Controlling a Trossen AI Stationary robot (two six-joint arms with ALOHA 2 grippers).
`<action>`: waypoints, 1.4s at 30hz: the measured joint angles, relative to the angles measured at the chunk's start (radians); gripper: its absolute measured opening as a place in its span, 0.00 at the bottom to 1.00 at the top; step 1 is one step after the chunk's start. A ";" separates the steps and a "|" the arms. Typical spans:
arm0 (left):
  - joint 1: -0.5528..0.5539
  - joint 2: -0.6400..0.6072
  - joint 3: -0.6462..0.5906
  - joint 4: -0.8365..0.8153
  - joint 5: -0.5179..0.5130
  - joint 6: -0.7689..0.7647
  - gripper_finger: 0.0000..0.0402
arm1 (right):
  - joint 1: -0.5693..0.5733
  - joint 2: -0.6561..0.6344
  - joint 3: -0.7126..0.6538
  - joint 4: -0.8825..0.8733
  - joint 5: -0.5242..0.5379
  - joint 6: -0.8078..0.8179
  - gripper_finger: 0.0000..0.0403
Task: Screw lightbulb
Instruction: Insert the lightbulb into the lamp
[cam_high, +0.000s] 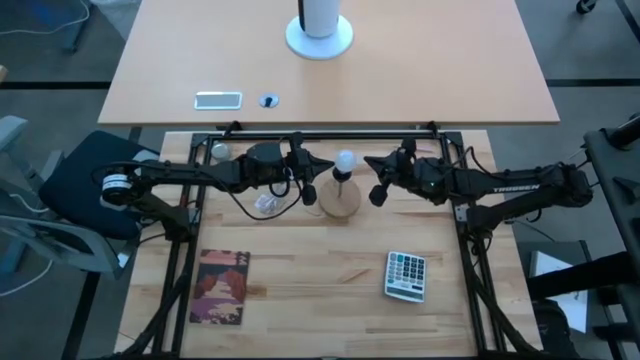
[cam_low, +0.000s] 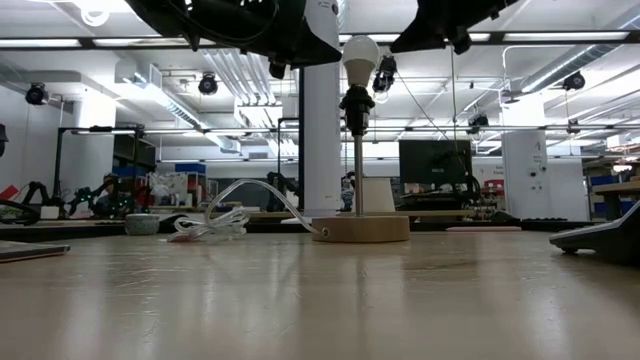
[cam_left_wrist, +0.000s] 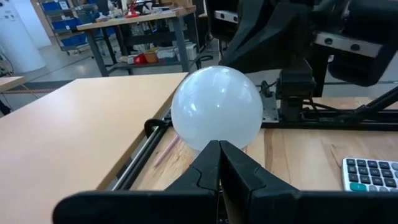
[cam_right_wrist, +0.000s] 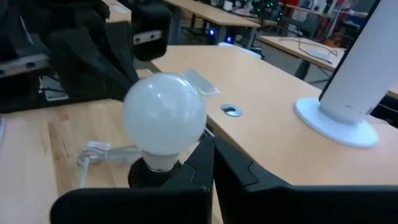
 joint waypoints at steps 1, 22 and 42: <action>0.001 0.000 0.000 0.000 0.000 0.001 0.00 | -0.001 0.000 0.000 -0.004 0.001 0.000 0.00; 0.005 0.000 0.000 -0.005 -0.031 0.003 0.00 | -0.012 0.073 0.000 0.089 -0.037 -0.062 0.00; 0.008 0.000 0.000 -0.003 -0.037 0.002 0.00 | 0.010 0.073 0.000 0.066 -0.062 -0.018 0.00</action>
